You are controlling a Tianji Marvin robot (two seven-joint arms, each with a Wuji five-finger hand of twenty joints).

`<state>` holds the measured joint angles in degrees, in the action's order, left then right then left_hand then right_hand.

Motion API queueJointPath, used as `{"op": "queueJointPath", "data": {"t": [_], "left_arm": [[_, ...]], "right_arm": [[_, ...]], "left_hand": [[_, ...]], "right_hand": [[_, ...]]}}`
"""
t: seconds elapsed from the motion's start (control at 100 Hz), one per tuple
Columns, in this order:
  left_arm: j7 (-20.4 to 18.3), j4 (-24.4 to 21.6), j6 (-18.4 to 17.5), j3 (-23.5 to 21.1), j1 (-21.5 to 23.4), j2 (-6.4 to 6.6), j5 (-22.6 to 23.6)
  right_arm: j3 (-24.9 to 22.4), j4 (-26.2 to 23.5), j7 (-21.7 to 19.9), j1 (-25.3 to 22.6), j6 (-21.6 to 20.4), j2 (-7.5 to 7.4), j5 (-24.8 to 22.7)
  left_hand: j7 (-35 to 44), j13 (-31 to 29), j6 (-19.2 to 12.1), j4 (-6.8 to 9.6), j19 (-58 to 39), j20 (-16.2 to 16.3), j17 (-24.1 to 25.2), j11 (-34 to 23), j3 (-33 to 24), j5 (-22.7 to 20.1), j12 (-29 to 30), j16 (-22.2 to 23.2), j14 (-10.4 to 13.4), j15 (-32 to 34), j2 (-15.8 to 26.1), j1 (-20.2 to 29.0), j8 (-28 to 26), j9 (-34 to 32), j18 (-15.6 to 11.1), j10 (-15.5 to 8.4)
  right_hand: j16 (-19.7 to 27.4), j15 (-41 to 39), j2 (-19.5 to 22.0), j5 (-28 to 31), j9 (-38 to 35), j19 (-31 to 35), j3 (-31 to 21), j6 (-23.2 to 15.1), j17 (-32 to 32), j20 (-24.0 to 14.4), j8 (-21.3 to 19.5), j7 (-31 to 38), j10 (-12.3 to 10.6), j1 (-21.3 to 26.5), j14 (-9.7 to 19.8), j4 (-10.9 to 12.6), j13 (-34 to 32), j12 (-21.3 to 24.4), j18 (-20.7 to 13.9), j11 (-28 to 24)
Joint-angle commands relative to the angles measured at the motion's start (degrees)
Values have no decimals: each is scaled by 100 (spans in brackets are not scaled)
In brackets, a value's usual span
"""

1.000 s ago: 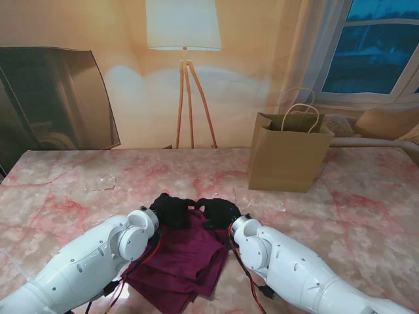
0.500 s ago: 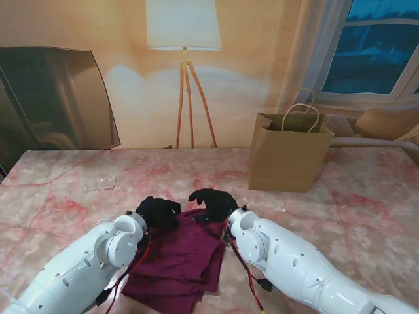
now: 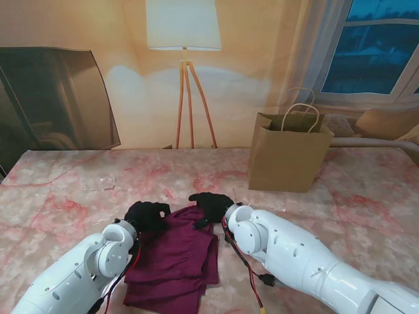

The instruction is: Fold the socks and the shorts into the kraft paper bag

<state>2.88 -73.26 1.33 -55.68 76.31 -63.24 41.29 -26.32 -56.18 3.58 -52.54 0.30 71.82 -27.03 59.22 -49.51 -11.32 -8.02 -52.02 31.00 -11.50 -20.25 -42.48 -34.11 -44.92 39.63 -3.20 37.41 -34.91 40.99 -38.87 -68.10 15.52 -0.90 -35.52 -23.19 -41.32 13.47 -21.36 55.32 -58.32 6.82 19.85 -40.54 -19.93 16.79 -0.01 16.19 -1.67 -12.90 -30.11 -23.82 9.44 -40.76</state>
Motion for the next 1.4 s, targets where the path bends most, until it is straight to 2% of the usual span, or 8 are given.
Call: {"op": "queueJointPath", "data": {"t": [0.0, 0.25, 0.52, 0.62, 0.77, 0.98, 1.21, 1.39], "left_arm": [[-78, 88, 6, 82, 45, 32, -2], [-610, 25, 156, 293, -96, 144, 156], [-270, 202, -13, 415, -163, 101, 227], [-169, 233, -28, 445, -171, 90, 269], [-191, 278, -69, 466, -223, 59, 81], [-162, 361, -126, 522, -314, 39, 30], [90, 512, -140, 567, -476, -26, 7], [227, 560, -75, 610, -660, -88, -45]], "right_arm": [[54, 229, 43, -58, 21, 177, 20], [253, 558, 360, 59, 430, 427, 16], [604, 917, 373, 193, 443, 562, -129], [694, 1174, 433, 230, 245, 659, -97], [712, 1556, 823, 232, -70, 818, -99], [508, 1654, 1007, 206, -174, 875, 70], [217, 1396, 1169, 195, -318, 710, 10], [107, 1257, 1212, 251, -502, 592, -120]], "left_hand": [[209, 27, -264, -267, -45, -93, 41, 153, -339, 42, -360, -88, -163, -227, -227, 310, 85, -247, 94, -200], [-3650, 629, 2052, -287, 406, -288, 354, -945, -243, 129, -2217, 797, -289, -44, -390, 332, 2288, 595, 164, -471], [-463, 1480, -575, -254, 641, -259, 809, -1376, -197, -911, -2951, 959, -348, -510, 205, 235, 1016, 1574, 124, -341], [-421, 1424, -515, -267, 646, -77, 689, 171, -132, -693, 1461, -452, -683, -1369, 324, 292, 635, 2497, 147, 441], [-198, -564, -175, -246, -327, 166, -297, 108, -260, -324, 1432, -539, -309, -355, 182, 486, 431, 361, 138, 449], [193, -1030, -489, -225, -827, 9, -959, 634, -657, -230, 285, -315, -6, 78, -350, 596, 121, -603, -193, -21], [-1059, -1284, 244, -231, -984, -215, -1194, 797, -528, -1261, 334, -621, 67, -216, -472, 604, 2059, -798, -338, -83], [-465, -1200, -145, -287, -981, -275, -1139, 733, -500, -1724, 180, -599, -7, -44, -589, 521, 2369, -882, -189, 8]], "right_hand": [[-700, -1034, -214, -358, 38, 235, -233, 223, 21, -192, 82, -133, -294, -2, -94, 208, -383, -531, -120, -617], [-2322, -2662, -575, -294, 436, 626, -380, -161, -166, -359, -42, 16, -673, -257, -49, 123, 521, -2115, -158, -1717], [-1374, -1407, -805, 1556, 1226, 564, -434, -1648, -847, -698, -1101, 1726, -206, -192, 146, 126, 2444, -1390, -557, 1022], [263, 188, -988, 1939, 1143, -31, -610, -2295, -812, -246, -2538, 2934, -29, 93, 289, 122, 2359, -247, -363, 1954], [815, -41, -1503, 3010, -1211, 552, -670, -3046, 759, 135, -3525, 4150, -126, 927, -218, -757, -845, 253, 22, 414], [-170, -1908, -1872, 3930, -4482, 2685, -783, -3251, 3406, 501, -3838, 4422, -707, 1859, -105, -755, -4385, -235, -169, -655], [-900, -2620, -1853, 4334, -4846, 2676, -770, -3117, 3548, 726, 174, 4438, -386, 2056, -399, -677, -4435, -422, -183, -523], [-936, -2638, -1897, 4481, -4979, 2540, -914, -2911, 3597, 740, 227, 4473, -371, 1919, -397, -749, -4434, -744, -122, -203]]}}
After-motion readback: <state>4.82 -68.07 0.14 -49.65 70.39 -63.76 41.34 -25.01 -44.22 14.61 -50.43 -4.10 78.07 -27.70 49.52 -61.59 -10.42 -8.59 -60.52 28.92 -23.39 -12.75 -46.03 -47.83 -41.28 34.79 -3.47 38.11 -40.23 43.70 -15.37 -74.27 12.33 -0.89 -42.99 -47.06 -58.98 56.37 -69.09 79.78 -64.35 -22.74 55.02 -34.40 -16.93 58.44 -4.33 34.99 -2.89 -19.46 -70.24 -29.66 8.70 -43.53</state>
